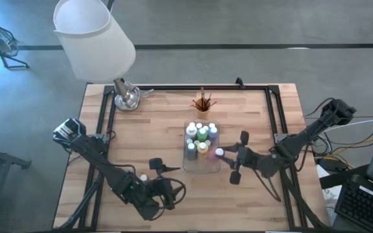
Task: Pick & Place Paint Supplies
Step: Put the large pink paint bottle into the transparent bin
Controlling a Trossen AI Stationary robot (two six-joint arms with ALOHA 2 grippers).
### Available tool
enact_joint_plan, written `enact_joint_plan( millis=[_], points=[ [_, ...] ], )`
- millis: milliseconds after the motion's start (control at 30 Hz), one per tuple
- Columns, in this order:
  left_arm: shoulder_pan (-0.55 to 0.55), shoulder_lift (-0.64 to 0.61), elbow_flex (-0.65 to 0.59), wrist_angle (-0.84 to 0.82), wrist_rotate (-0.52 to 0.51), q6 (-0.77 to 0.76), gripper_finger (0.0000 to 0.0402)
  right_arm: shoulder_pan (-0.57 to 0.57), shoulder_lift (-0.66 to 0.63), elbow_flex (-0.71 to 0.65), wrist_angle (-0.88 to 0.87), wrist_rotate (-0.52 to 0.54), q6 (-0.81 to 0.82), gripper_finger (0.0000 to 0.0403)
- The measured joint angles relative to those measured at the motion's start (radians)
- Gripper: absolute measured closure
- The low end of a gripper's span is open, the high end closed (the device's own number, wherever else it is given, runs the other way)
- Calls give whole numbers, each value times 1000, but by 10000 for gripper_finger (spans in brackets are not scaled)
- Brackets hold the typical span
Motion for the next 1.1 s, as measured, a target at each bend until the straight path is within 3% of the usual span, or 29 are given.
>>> enact_joint_plan(
  millis=[267, 967, 1100],
  points=[
    [-1, 0, -22, 129, -19, 106, 77, -66, -40, -170, 200, -58, -24, 289],
    [4, 0, -24, 177, -8, 167, 77, -130, -25, -302, 237, -93, 97, 288],
    [5, 0, -20, 179, -7, 168, 77, -150, 10, -320, 304, -143, 94, 291]
  ],
)
